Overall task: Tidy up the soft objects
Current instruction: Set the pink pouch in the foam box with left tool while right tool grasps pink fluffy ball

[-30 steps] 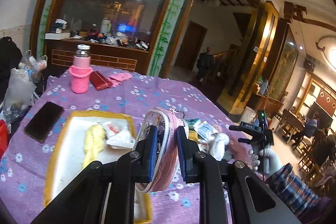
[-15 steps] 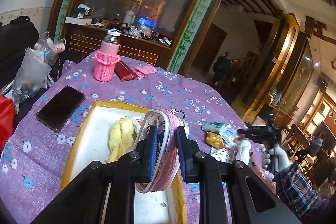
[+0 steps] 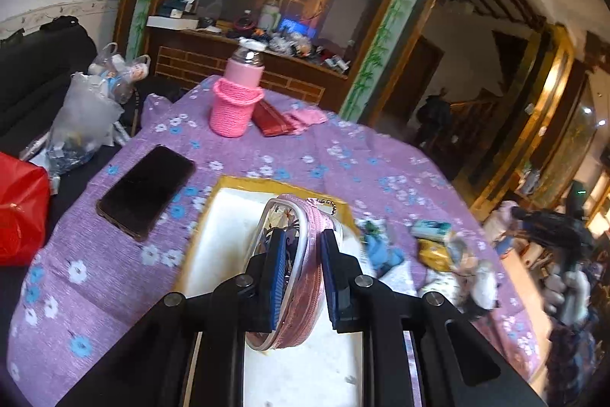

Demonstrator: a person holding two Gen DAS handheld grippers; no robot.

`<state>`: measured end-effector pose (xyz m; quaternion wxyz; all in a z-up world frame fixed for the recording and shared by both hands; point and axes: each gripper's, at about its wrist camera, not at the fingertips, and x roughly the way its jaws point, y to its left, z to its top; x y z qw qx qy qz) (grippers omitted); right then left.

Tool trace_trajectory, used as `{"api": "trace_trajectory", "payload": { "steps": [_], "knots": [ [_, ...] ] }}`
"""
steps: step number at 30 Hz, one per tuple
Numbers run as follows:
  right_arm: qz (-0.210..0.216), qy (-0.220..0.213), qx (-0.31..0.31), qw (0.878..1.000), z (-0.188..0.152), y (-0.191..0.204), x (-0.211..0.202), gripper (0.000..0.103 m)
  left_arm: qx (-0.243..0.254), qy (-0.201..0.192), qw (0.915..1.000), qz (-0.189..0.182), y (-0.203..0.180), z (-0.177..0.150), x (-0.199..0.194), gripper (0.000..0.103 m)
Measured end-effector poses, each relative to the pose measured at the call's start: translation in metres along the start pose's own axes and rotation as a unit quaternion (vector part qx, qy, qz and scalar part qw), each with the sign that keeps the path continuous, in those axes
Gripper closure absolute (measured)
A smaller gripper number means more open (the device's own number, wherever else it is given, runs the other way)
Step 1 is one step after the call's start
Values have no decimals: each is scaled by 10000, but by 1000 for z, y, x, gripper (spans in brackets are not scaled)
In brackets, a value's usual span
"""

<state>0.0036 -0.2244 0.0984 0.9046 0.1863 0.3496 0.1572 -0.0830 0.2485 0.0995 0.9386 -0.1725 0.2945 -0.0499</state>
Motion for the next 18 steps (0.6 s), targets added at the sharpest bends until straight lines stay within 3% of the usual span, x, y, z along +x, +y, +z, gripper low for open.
{"api": "trace_trajectory", "payload": {
  "steps": [5, 11, 15, 18],
  "knots": [
    [483, 556, -461, 9962, -29, 63, 31, 78, 68, 294, 9988, 378, 10, 12, 35, 85],
    [939, 1160, -874, 9849, -68, 129, 70, 78, 28, 689, 9963, 509, 24, 32, 89, 79],
    [1166, 1560, -1099, 9747, -91, 167, 92, 78, -307, 954, 9934, 554, 33, 37, 100, 58],
    [1289, 1831, -1386, 9647, -108, 196, 106, 78, -355, 943, 9943, 346, 31, 33, 89, 57]
  ]
}}
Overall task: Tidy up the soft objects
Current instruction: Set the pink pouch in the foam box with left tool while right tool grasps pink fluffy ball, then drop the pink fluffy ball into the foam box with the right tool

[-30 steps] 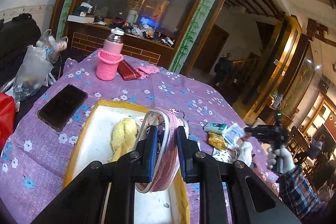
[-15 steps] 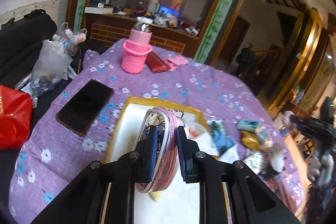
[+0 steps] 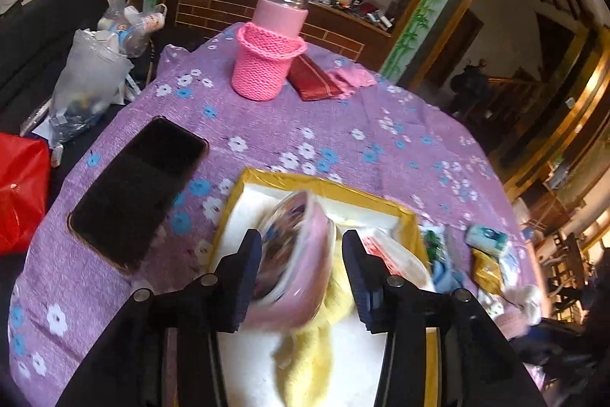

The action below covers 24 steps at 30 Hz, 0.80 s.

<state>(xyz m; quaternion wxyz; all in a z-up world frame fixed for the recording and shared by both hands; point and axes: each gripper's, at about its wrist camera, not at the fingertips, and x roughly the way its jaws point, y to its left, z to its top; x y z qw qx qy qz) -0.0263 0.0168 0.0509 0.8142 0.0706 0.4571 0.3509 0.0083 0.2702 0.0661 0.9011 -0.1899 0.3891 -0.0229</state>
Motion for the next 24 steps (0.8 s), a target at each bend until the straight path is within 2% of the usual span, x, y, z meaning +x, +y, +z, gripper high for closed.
{"api": "trace_trajectory", "payload": {
  "steps": [4, 6, 9, 14, 15, 17, 19, 21, 23, 24],
  "knots": [
    [19, 363, -338, 9988, -6, 29, 32, 78, -32, -286, 9996, -75, 2, -18, -35, 57],
    [-62, 538, -419, 9977, -7, 35, 49, 78, -206, -409, 9987, -228, 8, -26, -53, 50],
    [-86, 771, -208, 9968, -5, 29, 75, 78, -367, -701, 9961, -400, 14, -41, -84, 42],
    [-639, 715, -67, 9954, 9, 13, 101, 77, -242, -1021, 9941, -261, 12, -60, -115, 38],
    [-636, 661, -7, 9958, 10, 11, 102, 77, -195, -1031, 9942, -235, 11, -62, -119, 37],
    [-561, 599, 141, 9965, 12, 8, 99, 73, -111, -1072, 9941, -148, 7, -66, -124, 36],
    [-316, 576, 245, 9975, 12, 8, 91, 60, -33, -1109, 9938, -99, 2, -70, -129, 33],
    [-229, 327, 163, 9991, 9, 12, 68, 56, 14, -1150, 9933, -64, -2, -74, -130, 27],
    [-249, 20, -8, 9997, 3, 15, 36, 48, 31, -1119, 9937, 10, -5, -77, -129, 27],
    [-285, -115, -49, 9995, -2, 13, 22, 40, 26, -1057, 9944, 8, -6, -77, -124, 27]
  ]
}}
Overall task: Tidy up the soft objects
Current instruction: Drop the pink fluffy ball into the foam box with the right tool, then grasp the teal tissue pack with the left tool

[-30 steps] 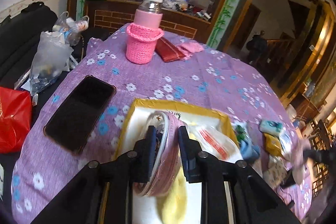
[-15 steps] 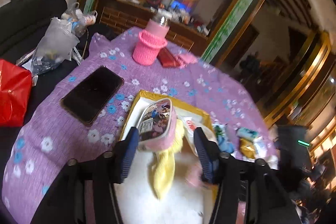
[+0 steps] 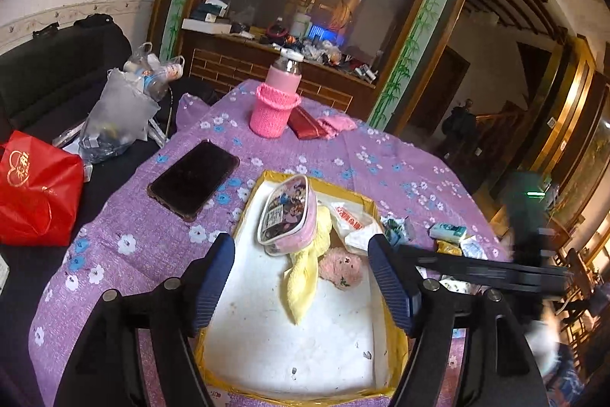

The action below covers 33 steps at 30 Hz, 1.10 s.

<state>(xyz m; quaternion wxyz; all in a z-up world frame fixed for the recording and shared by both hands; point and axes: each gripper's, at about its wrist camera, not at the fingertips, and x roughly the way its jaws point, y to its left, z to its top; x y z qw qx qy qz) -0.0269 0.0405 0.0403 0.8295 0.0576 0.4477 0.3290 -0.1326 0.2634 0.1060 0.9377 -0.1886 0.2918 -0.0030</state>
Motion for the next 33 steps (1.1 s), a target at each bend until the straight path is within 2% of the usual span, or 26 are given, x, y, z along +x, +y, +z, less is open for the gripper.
{"api": "trace_trajectory", "payload": {
  "steps": [1, 3, 6, 8, 10, 12, 14, 15, 19, 22, 24, 26, 28, 30, 33],
  "knots": [
    [-55, -150, -26, 9999, -4, -3, -14, 35, -10, 70, 10000, -34, -1, 0, 5, 27],
    [-233, -488, -43, 9985, -15, -16, -49, 35, -80, 236, 9994, -223, -5, 2, 16, 27],
    [-449, -833, 104, 9955, -27, -42, -89, 35, -412, 401, 9937, -963, -11, 11, 38, 27],
    [-523, -991, 333, 9931, -34, -63, -110, 35, -652, 490, 9897, -1179, -14, 20, 57, 27],
    [-547, -1070, 504, 9915, -39, -78, -122, 35, -860, 583, 9870, -1224, -15, 30, 84, 27],
    [-609, -1143, 683, 9892, -47, -96, -134, 35, -952, 1002, 9823, -1267, -13, 35, 122, 27],
    [-659, -1231, 850, 9865, -54, -113, -145, 35, -1114, 1194, 9821, -936, -6, 33, 147, 30],
    [-679, -1272, 915, 9853, -56, -120, -149, 35, -1073, 1218, 9838, -762, -5, 32, 156, 38],
    [-747, -1486, 1130, 9796, -59, -144, -166, 35, -769, 1158, 9893, -442, -23, 36, 153, 39],
    [-742, -1754, 1334, 9726, -61, -165, -185, 34, -247, 1016, 9929, -563, -56, 37, 127, 37],
    [-867, -1934, 1475, 9661, -61, -181, -193, 32, 129, 890, 9941, -604, -79, 34, 106, 31],
    [-1123, -2125, 1567, 9580, -60, -198, -199, 30, 527, 764, 9940, -586, -100, 30, 93, 31],
    [-1524, -2307, 1683, 9461, -62, -221, -202, 30, 1033, 664, 9911, -510, -124, 22, 83, 31],
    [-1750, -2346, 1810, 9389, -65, -244, -201, 30, 1433, 681, 9859, -535, -146, 11, 81, 31],
    [-1855, -2255, 2100, 9331, -71, -279, -194, 30, 1823, 880, 9770, -670, -175, -1, 90, 31]
  ]
}}
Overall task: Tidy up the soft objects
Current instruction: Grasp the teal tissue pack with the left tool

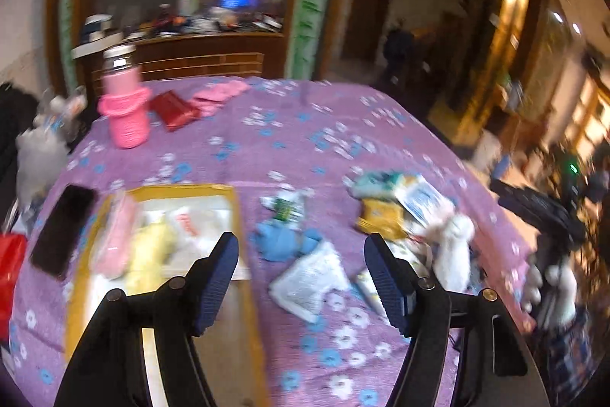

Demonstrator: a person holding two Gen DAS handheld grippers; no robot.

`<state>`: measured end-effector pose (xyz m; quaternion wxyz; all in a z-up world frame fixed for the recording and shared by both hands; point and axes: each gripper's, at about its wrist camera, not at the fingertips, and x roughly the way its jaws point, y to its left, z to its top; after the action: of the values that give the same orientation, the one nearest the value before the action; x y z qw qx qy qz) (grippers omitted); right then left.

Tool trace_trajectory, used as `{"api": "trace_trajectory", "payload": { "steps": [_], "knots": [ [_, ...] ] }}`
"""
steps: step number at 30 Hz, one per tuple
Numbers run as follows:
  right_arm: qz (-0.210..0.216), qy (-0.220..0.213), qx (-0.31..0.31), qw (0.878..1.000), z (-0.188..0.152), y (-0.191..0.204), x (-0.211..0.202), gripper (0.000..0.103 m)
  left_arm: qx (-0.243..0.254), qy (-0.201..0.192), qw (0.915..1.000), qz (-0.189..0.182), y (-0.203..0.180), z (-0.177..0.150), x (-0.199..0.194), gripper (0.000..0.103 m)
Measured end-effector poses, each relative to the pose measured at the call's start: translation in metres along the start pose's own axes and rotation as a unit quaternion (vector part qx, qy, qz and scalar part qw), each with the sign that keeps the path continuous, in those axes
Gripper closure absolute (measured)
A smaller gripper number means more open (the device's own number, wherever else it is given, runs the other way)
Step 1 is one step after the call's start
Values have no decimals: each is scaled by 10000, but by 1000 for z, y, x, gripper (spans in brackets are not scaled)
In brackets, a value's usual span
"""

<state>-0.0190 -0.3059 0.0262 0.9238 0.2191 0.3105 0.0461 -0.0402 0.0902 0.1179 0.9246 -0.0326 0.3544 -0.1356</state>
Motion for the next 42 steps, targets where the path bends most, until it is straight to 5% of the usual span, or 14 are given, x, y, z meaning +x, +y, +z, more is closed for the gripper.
{"api": "trace_trajectory", "payload": {
  "steps": [6, 18, 26, 31, 34, 36, 42],
  "knots": [
    [-51, 284, 507, 9983, -4, -45, 27, 30, -290, 580, 9973, -337, -32, 25, 47, 31],
    [161, 606, 483, 9969, -12, -43, 34, 30, -1015, 1454, 9790, -1009, -67, 66, 194, 31],
    [19, 555, 265, 9981, -13, -36, 33, 29, -1269, 1777, 9707, -1006, -71, 67, 239, 28],
    [-66, 566, 169, 9982, -14, -33, 35, 29, -827, 1887, 9767, -596, -92, 71, 247, 25],
    [-107, 606, 149, 9980, -14, -33, 37, 29, -425, 1838, 9813, -388, -104, 72, 248, 44],
    [-158, 604, 120, 9980, -14, -32, 38, 29, -227, 1659, 9846, -498, -110, 73, 239, 74],
    [-251, 611, 111, 9978, -14, -33, 40, 29, -156, 1439, 9869, -712, -105, 77, 214, 85]
  ]
}}
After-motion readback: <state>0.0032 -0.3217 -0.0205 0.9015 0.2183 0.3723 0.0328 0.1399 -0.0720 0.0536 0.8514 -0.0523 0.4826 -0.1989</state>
